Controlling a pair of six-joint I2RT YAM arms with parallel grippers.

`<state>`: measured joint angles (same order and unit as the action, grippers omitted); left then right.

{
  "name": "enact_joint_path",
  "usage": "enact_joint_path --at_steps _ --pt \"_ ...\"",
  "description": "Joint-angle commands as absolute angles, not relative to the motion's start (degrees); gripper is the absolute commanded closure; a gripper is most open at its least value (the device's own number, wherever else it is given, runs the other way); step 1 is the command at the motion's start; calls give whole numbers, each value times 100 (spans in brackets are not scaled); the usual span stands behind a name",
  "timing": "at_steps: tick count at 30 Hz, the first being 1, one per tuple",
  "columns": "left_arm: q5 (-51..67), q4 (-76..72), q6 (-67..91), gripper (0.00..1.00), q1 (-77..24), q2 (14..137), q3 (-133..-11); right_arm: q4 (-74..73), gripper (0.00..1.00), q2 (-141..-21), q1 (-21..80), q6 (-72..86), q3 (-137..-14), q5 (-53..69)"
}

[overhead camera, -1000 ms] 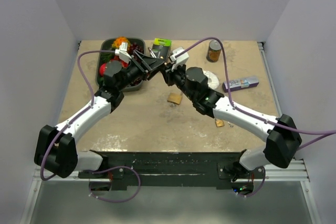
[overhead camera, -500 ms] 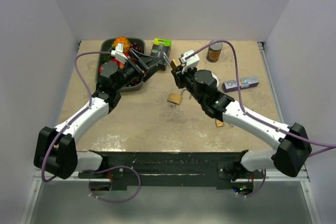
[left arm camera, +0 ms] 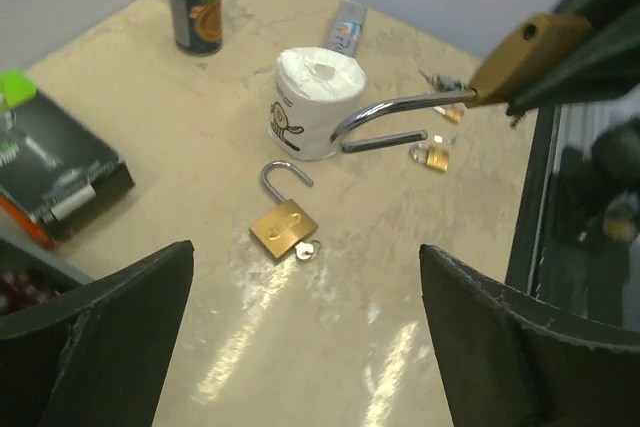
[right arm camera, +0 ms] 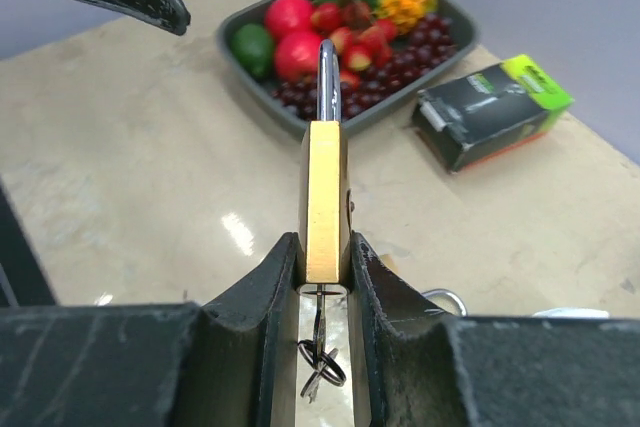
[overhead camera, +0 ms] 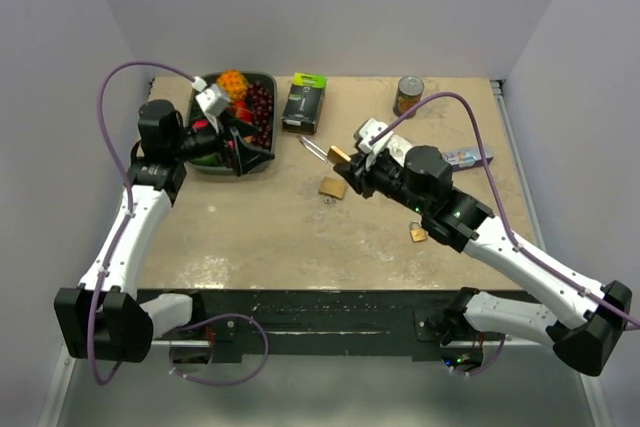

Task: Lock with the key
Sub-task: Lock the lock.

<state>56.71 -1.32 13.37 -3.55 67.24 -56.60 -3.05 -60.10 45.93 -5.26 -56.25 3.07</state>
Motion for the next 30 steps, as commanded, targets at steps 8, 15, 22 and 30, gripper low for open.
enact_joint_path --at_steps 8,15,22,30 --pt "7471 5353 -6390 10 -1017 6970 -6839 -1046 100 -5748 4562 -1230 -6223 2540" --pt "7252 1508 -2984 19 -1406 6146 -5477 -782 100 -5669 4562 -1283 -6187 2970" --pt "7356 466 -2162 37 -1547 6038 -5098 -633 100 -5704 4562 -1240 -6302 3094" --pt "7383 316 -2214 50 -1591 5968 -4913 -483 100 -5783 4562 -1125 -6354 3094"
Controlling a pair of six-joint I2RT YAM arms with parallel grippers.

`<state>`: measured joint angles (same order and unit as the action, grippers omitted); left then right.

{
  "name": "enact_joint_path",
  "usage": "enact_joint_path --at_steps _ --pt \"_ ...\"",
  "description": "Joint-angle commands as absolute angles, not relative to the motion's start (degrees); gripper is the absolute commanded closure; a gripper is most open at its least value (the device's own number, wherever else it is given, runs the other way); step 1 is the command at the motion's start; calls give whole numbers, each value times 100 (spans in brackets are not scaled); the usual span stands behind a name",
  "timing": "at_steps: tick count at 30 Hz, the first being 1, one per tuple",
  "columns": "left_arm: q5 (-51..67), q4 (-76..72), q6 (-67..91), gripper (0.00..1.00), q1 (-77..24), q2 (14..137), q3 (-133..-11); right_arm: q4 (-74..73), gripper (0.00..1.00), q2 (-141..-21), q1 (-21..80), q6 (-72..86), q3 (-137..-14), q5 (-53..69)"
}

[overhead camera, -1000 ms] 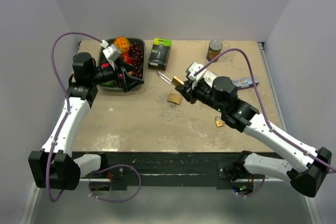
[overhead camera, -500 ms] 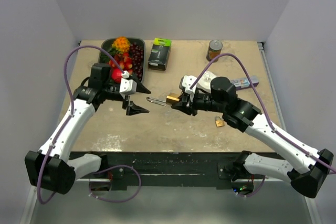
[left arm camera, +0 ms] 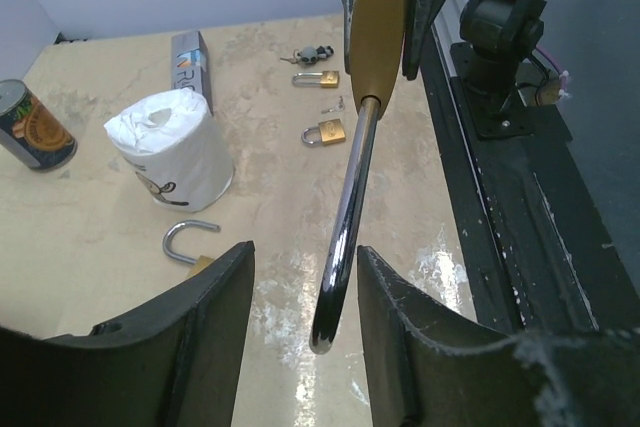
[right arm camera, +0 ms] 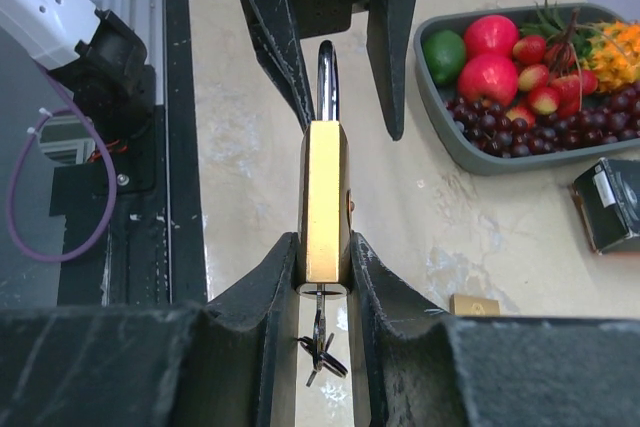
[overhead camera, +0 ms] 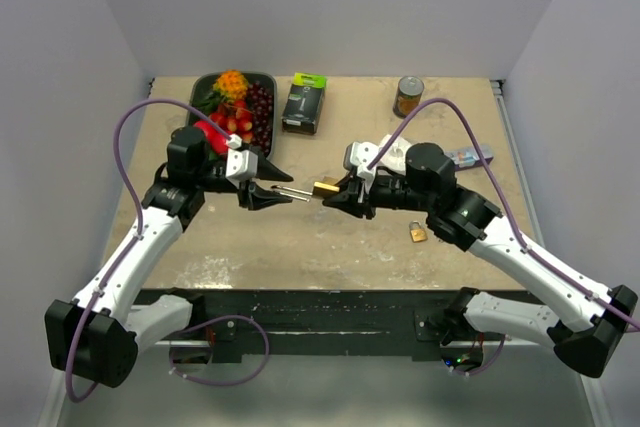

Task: Lock with the key
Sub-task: Lock the lock.

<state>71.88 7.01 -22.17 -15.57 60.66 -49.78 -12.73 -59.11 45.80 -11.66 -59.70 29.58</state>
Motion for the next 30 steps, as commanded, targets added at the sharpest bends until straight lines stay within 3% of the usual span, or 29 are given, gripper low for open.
enact_joint_path --at_steps 1,6,10,15,16,17,18,20,21,24,30 --pt "7383 325 -2241 50 -1591 5976 -4896 -466 100 -5783 4562 -1108 -6354 3094" --pt "7514 229 -2110 57 -1591 6056 -4922 -466 100 -5810 4562 -1107 -6390 3164" --pt "7629 88 -1864 79 -1591 6029 -4939 -466 100 -5827 4562 -1108 -6381 3182" --pt "7673 -422 -1266 100 -1591 6003 -4931 -466 100 -5897 4562 -836 -6389 2981" --pt "7629 -387 -1248 100 -1591 5994 -4948 -501 99 -5924 4562 -678 -6416 2875" --pt "7612 -361 -1239 100 -1591 5942 -4966 -631 90 -5967 4562 -581 -6512 2752" --pt "7585 -326 -1248 100 -1591 5933 -4966 -737 61 -6055 4562 -484 -6574 2438" --pt "7567 -168 -1222 100 -1591 5924 -5027 -1105 42 -6169 4544 -317 -6749 2137" --pt "7585 -106 -1204 100 -1591 5933 -5036 -1203 26 -6187 4448 -282 -6785 2049" --pt "7620 -9 -1125 100 -1591 5968 -5071 -1353 11 -6240 4115 -44 -6847 2083" --pt "7392 202 -1151 100 -1582 5959 -5089 -1573 2 -6205 3709 27 -6996 2645"
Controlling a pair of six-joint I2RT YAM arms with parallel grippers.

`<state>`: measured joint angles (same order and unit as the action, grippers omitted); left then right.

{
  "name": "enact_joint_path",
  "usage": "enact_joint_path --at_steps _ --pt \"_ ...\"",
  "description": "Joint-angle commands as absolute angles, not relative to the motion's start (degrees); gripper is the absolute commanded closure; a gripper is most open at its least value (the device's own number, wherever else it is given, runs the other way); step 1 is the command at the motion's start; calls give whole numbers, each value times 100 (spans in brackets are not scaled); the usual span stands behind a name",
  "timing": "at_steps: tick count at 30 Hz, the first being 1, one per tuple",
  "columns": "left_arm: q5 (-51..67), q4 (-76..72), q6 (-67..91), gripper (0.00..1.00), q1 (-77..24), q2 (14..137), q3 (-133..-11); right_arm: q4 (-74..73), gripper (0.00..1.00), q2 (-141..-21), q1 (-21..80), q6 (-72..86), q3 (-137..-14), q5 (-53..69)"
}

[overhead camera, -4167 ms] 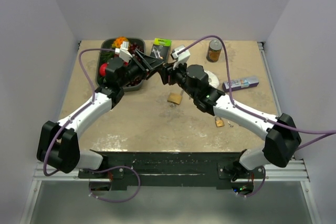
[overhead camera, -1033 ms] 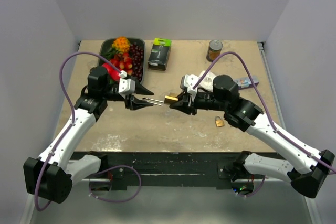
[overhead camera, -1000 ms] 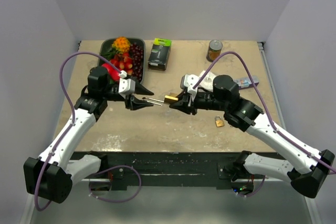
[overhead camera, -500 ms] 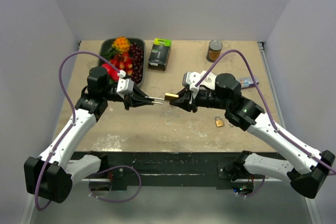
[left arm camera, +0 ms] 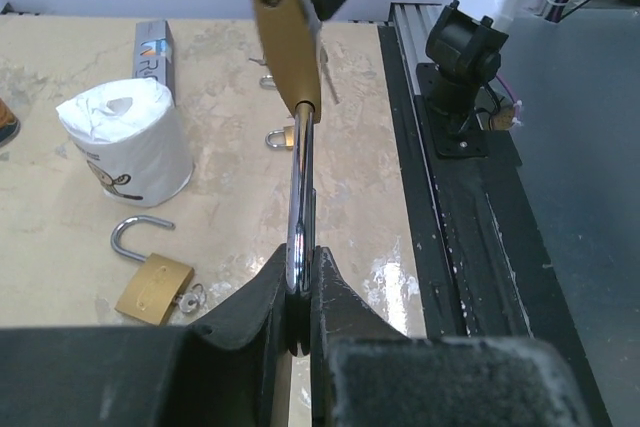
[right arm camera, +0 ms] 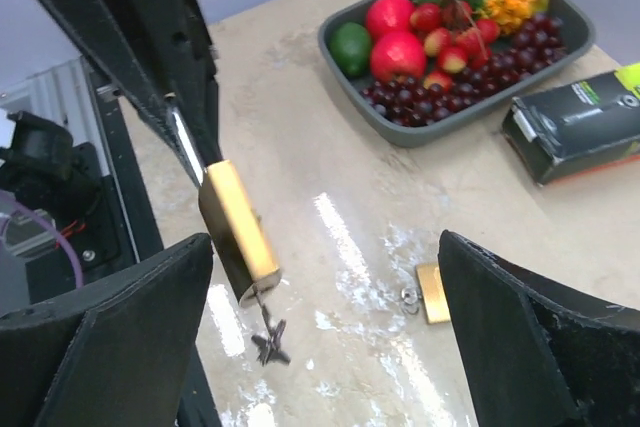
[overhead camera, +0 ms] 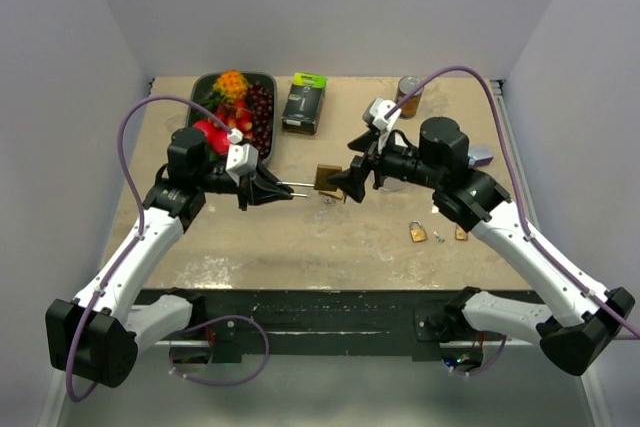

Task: Lock with the key
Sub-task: Lock the lock.

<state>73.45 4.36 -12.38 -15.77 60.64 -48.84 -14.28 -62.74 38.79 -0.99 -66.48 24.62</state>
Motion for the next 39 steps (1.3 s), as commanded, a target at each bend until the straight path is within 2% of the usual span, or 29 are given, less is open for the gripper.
enact_joint_path --at_steps 1,5,13,17,24,26,34,39 --pt "7322 150 -1117 100 -1582 5968 -5071 -1608 1 -6170 3709 -339 -7005 2802" --pt "7172 -114 -695 100 -1538 6196 -5097 -2047 1 -6126 3700 -738 -7189 3909" --pt "7295 -693 -186 100 -1547 6205 -5080 -2566 1 -6231 3700 -1247 -7181 3498" --pt "7444 -1054 193 100 -1547 6144 -5071 -2312 1 -6258 3700 -1125 -6900 3261" --pt "7655 -888 53 100 -1564 6126 -5273 -2725 2 -6583 3709 -2538 -7145 4147" --pt "7681 -923 175 100 -1573 6144 -5326 -2558 4 -6679 3709 -2558 -7111 4376" --pt "7682 -1660 851 100 -1591 5986 -5195 -2172 27 -6812 3726 -2584 -6892 4640" --pt "7620 -2169 1194 100 -1591 5906 -5107 -1522 34 -6689 3718 -2111 -6601 4807"
